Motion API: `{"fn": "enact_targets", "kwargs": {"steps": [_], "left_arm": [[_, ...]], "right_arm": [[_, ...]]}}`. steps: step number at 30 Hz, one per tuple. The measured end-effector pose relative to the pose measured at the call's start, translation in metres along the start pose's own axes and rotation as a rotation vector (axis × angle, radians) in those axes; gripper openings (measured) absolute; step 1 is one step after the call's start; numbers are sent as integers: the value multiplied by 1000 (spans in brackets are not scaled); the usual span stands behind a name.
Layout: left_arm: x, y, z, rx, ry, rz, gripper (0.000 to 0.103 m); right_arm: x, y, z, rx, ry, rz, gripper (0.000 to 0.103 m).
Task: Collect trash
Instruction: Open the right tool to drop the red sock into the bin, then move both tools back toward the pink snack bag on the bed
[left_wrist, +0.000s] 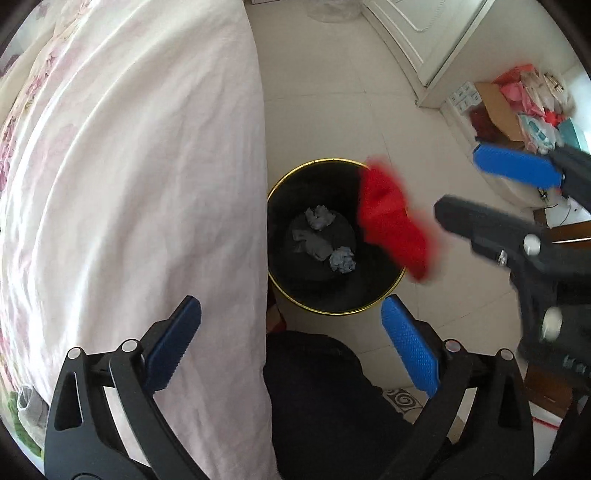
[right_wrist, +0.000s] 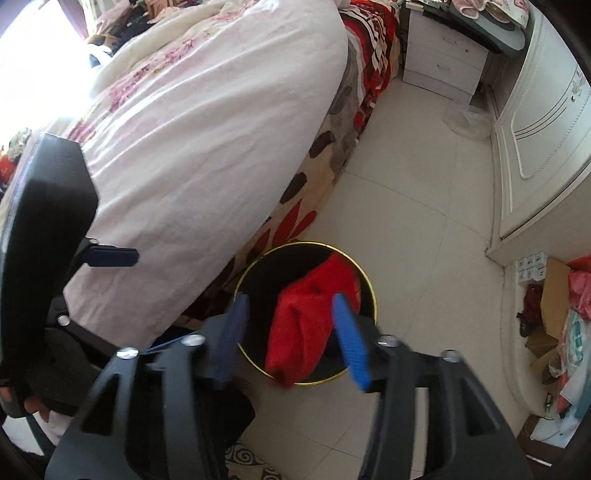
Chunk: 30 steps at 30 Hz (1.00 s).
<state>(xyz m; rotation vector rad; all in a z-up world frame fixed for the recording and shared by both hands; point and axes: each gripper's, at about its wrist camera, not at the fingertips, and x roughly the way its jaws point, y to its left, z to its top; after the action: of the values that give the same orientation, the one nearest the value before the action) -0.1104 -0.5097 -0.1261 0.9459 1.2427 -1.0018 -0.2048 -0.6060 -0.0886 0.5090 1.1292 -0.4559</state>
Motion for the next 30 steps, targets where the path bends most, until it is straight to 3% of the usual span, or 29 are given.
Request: {"fn": "enact_targets", "kwargs": {"steps": [2,4,12,23,30], "left_arm": [[-1,2,-1,-3,0,8,96],[-2,2,-6,9,1,10,96],[-12,9,-12,-3,-12,3,96],[-27,25,-32,-66,-17,0,96],[-52,52,-64,-157,-59,39,96]], "right_arm": [[1,3,0,-14,11,-21,80],[-3,7,-1,-49,3,-55,86],[-10,17,-8,-121,-14,-160,91],[-14,32,-15,-120,35,-166,92],[-23,52,-14,-132,-6,-159,92]]}}
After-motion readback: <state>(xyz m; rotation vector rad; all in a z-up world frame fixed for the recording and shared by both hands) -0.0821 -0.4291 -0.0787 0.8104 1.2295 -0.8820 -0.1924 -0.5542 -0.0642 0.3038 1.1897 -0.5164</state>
